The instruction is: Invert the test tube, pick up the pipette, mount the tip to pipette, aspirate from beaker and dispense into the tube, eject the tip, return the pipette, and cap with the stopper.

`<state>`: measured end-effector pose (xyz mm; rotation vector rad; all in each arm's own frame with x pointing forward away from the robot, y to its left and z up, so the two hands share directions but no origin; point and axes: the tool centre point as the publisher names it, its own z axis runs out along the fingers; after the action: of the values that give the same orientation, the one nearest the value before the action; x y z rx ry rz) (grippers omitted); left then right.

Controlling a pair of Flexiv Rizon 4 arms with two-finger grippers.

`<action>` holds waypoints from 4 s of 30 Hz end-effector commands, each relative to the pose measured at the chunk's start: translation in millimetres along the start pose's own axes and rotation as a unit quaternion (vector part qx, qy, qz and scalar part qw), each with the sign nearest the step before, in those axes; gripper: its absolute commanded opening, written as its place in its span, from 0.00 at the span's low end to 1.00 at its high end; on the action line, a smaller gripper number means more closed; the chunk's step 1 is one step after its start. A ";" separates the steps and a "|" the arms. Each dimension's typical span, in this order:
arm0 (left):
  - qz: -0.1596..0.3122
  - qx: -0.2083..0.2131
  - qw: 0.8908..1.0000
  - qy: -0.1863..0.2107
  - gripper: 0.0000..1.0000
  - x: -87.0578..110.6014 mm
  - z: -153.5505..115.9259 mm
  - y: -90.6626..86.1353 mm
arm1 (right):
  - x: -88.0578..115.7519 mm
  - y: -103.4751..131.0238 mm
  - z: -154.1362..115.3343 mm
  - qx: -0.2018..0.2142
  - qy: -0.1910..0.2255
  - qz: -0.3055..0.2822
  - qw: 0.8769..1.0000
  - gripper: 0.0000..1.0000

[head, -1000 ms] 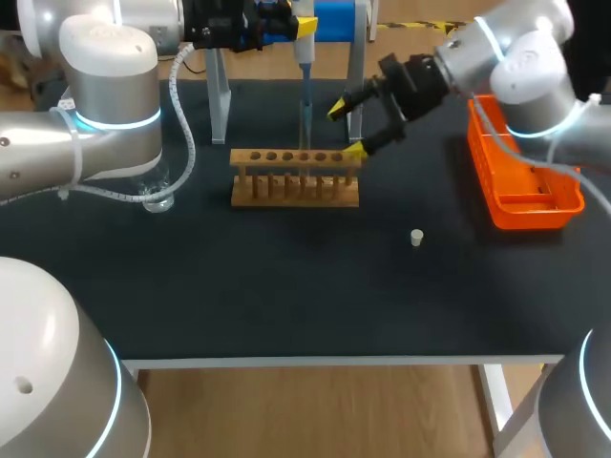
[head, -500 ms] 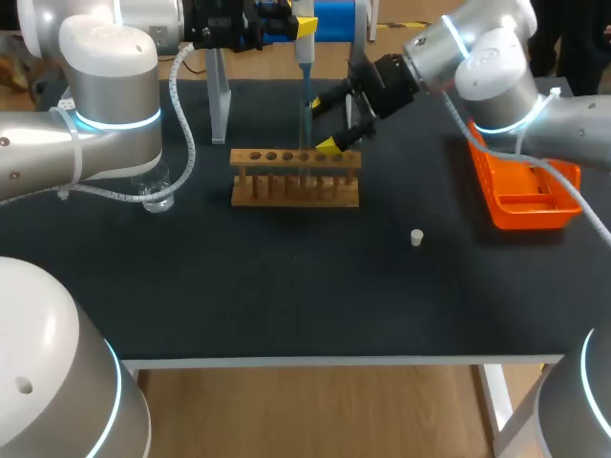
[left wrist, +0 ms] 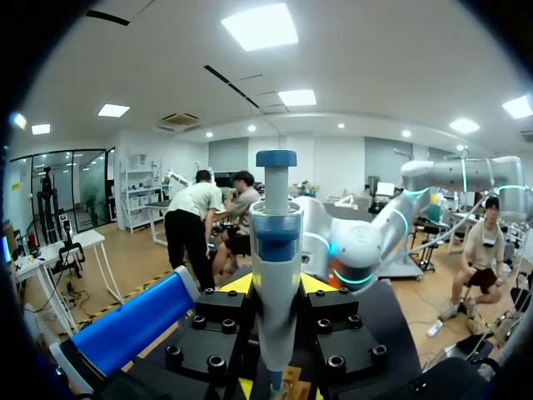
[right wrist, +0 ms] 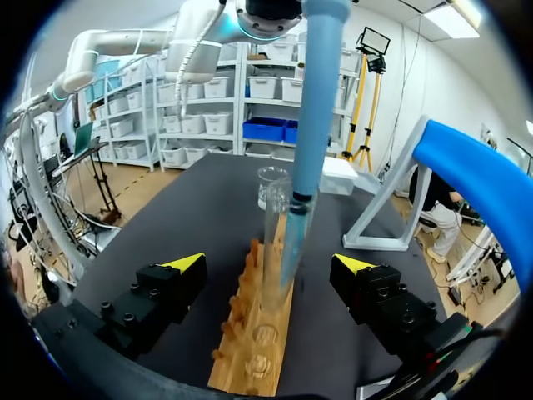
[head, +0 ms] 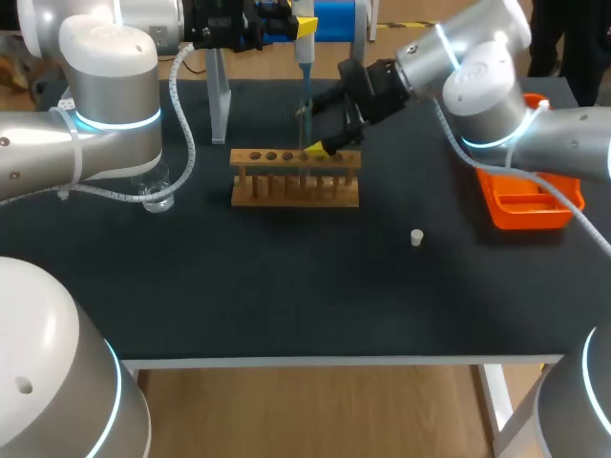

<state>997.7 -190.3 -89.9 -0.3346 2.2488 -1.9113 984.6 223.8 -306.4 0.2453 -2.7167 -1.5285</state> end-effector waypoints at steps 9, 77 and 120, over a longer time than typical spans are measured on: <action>0.000 -0.001 1.000 0.000 0.00 -0.5 0.4 -0.7 | -4.3 1.8 9.8 0.011 -0.001 -0.001 1.000 1.00; 0.009 -0.026 1.000 -0.003 0.00 8.6 4.5 -20.1 | -3.9 -0.8 16.2 0.020 -0.005 -0.002 1.000 1.00; 0.029 -0.049 0.998 -0.015 0.00 15.6 5.6 -57.4 | -3.9 -0.8 16.2 0.020 -0.005 -0.002 1.000 1.00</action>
<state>988.1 -208.8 -37.2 -0.3040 2.3038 -1.7691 986.8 237.6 -315.3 0.2445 -2.7565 -1.4855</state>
